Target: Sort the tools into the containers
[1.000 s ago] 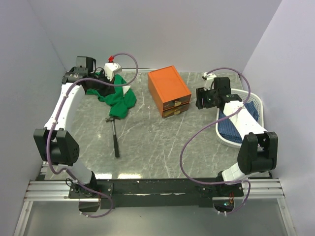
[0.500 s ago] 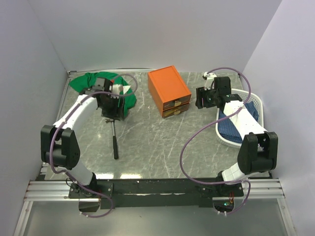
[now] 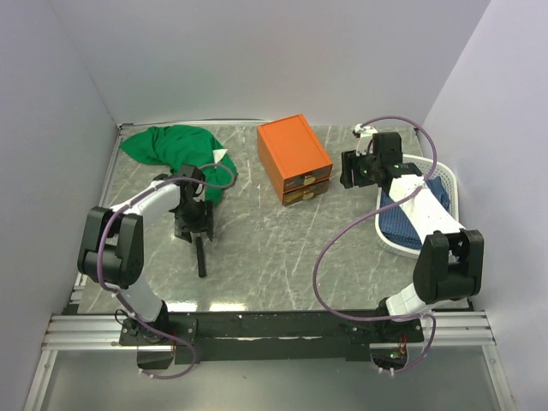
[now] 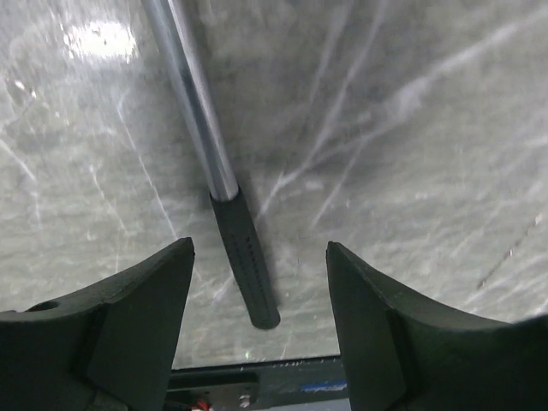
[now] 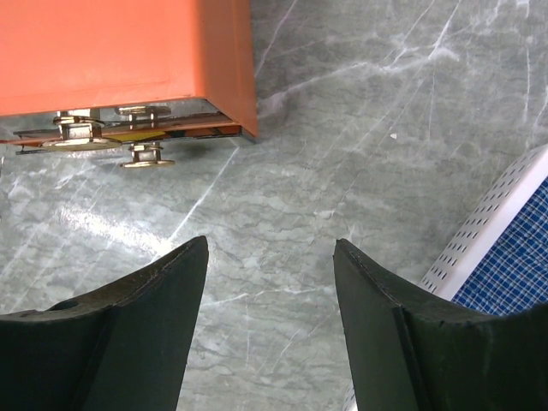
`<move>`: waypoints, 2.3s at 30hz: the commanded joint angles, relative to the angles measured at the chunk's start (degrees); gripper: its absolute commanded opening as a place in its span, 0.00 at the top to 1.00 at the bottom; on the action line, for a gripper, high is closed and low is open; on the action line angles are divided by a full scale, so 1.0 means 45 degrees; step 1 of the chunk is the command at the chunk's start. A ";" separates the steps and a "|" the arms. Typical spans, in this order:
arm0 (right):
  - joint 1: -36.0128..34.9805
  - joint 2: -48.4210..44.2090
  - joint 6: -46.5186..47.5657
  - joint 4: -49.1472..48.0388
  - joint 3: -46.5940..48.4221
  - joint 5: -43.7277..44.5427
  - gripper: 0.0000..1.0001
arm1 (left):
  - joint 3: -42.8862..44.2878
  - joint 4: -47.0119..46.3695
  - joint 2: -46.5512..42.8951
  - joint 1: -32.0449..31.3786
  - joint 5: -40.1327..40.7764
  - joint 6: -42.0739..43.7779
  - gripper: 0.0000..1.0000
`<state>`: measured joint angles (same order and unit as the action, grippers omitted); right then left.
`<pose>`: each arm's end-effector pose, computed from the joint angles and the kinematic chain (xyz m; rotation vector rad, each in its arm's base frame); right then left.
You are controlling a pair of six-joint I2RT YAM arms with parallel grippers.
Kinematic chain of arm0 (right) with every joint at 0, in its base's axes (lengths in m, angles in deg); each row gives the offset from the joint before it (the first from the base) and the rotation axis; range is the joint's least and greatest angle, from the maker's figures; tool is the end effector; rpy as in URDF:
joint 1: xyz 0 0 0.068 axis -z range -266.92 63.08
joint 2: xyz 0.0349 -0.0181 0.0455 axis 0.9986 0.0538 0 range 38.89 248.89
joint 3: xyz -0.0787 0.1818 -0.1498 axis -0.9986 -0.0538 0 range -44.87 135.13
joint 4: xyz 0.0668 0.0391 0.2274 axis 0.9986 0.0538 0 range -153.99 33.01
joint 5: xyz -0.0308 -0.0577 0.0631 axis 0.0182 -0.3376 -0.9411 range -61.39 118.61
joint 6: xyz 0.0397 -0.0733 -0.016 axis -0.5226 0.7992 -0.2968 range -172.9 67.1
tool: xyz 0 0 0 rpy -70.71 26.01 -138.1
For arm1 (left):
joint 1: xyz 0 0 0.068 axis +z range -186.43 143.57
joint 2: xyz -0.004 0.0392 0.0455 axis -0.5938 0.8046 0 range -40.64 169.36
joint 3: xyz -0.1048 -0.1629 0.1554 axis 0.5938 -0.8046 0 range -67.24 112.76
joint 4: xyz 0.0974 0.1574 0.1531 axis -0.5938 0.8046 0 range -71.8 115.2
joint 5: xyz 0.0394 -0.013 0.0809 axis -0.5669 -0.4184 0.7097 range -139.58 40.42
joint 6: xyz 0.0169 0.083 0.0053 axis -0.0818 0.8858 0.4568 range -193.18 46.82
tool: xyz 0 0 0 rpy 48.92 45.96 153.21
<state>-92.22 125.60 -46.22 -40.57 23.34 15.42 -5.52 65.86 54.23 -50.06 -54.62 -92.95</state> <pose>0.3420 0.0488 0.2401 -0.3563 2.2641 0.2522 0.2733 -0.0730 0.1335 -0.1505 3.0035 -0.1961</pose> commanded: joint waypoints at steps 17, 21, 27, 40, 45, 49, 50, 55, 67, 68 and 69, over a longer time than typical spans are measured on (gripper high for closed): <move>0.0065 -0.0325 0.0235 -0.0302 -0.0019 0.0041 0.32 | 0.0702 -0.0240 0.2395 0.0450 -0.0341 -0.0295 0.86; 0.0045 -0.0306 0.0274 -0.0302 0.0058 0.0021 0.32 | 0.0387 -0.0181 0.1423 0.0587 -0.0600 -0.0119 0.99; 0.0045 -0.0033 0.0333 -0.0341 0.0390 0.0158 0.32 | 0.1380 -0.0063 -0.1311 0.0646 -0.1065 0.0505 0.99; 0.0064 0.0554 0.0118 -0.0439 0.1132 0.0353 0.32 | 0.4894 -0.4339 -0.1906 -0.1032 -0.1946 0.1289 0.99; 0.0064 0.0437 0.0137 -0.0497 0.1250 0.0607 0.32 | 0.9541 -0.4224 0.1452 -0.1542 -0.3467 0.0626 0.99; 0.0065 0.0066 0.0118 -0.0634 0.0744 0.0646 0.32 | 1.2688 -0.4532 0.3739 -0.1659 -0.4679 -0.0816 0.99; 0.0065 -0.0031 0.0098 -0.0673 0.0607 0.0646 0.32 | 1.3137 -0.4807 0.4206 -0.1717 -0.4797 -0.1015 0.99; 0.0084 -0.0442 0.0079 -0.0693 -0.0078 0.0646 0.32 | 1.4136 -0.6192 0.5381 -0.1874 -0.5539 -0.2363 0.99; 0.0065 -0.0267 0.0040 -0.0771 -0.0040 0.0646 0.32 | 1.5270 -0.7232 0.6710 -0.2577 -0.5834 -0.3692 0.99; 0.0084 -0.0267 0.0040 -0.0771 -0.0039 0.0646 0.32 | 1.5328 -0.7212 0.6923 -0.2596 -0.5756 -0.3673 0.99; 0.0065 -0.0286 0.0059 -0.0751 -0.0059 0.0646 0.32 | 1.5406 -0.7096 0.7042 -0.2597 -0.5620 -0.3615 0.99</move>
<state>-92.22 126.37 -45.61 -42.14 22.59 18.00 59.89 38.76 84.26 -61.14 -79.23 -107.46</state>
